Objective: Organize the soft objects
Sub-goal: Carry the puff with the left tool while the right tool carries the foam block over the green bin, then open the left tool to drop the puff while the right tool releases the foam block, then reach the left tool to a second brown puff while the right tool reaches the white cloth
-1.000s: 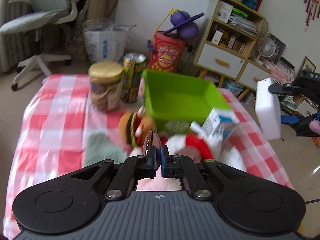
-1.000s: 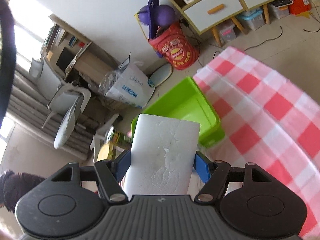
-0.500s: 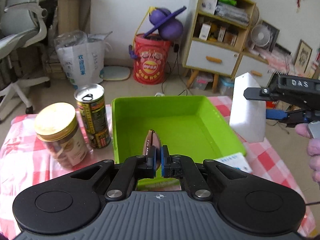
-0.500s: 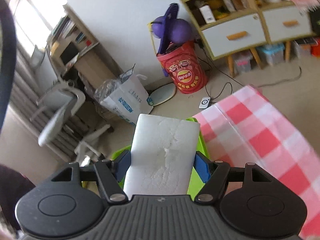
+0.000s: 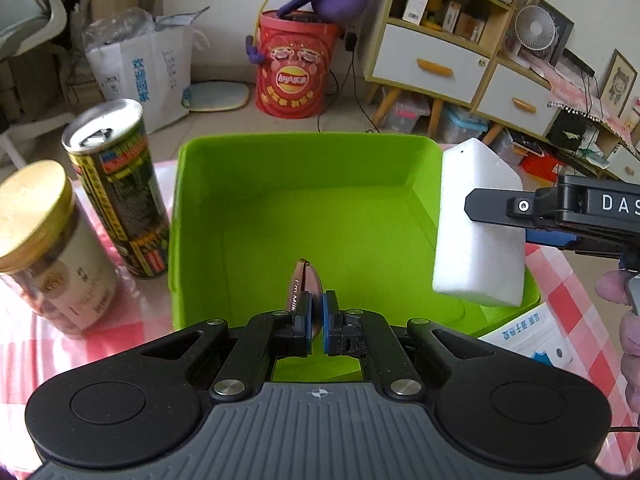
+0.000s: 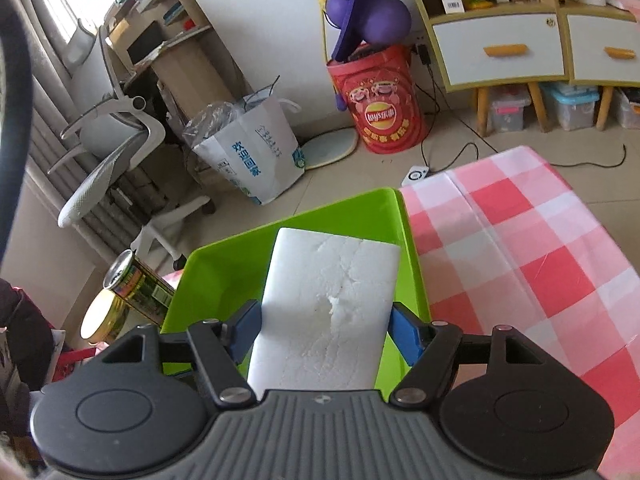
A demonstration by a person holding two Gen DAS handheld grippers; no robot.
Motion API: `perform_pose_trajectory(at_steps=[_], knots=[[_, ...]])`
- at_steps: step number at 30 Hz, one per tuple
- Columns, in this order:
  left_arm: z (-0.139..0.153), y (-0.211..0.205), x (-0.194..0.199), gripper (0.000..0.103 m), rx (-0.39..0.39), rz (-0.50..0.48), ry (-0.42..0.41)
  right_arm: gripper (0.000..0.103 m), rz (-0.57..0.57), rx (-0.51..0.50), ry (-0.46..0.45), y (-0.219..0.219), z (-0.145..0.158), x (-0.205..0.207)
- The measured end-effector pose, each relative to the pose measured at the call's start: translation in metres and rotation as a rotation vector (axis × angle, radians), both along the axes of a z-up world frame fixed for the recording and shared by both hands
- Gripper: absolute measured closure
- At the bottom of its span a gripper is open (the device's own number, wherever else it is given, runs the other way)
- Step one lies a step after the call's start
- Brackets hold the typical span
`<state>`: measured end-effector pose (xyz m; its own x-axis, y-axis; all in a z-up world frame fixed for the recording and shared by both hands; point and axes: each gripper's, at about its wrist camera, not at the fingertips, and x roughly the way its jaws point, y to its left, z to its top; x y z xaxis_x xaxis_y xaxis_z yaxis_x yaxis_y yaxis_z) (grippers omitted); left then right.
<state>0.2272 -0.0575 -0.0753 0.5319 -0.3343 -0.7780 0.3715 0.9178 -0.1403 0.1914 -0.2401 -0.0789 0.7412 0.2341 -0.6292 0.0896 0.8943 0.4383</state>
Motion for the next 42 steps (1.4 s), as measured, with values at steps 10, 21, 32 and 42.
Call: perform_pose_trajectory(at_steps=[10,21,32,42], knots=[[0.013,0.014,-0.017,0.052,-0.052,0.040,-0.024,0.038,-0.004,0.035,0.008,-0.002,0.012,-0.007],[0.051,0.055,-0.067,0.021,-0.098,0.099,-0.056,0.032,0.017,-0.049,-0.003,0.015,0.058,-0.053],[0.057,0.087,-0.128,0.011,-0.103,0.163,-0.063,0.031,0.066,-0.119,0.063,0.049,0.060,-0.103],[0.053,0.094,-0.155,0.011,-0.096,0.193,-0.040,0.031,0.101,-0.153,0.121,0.073,0.042,-0.128]])
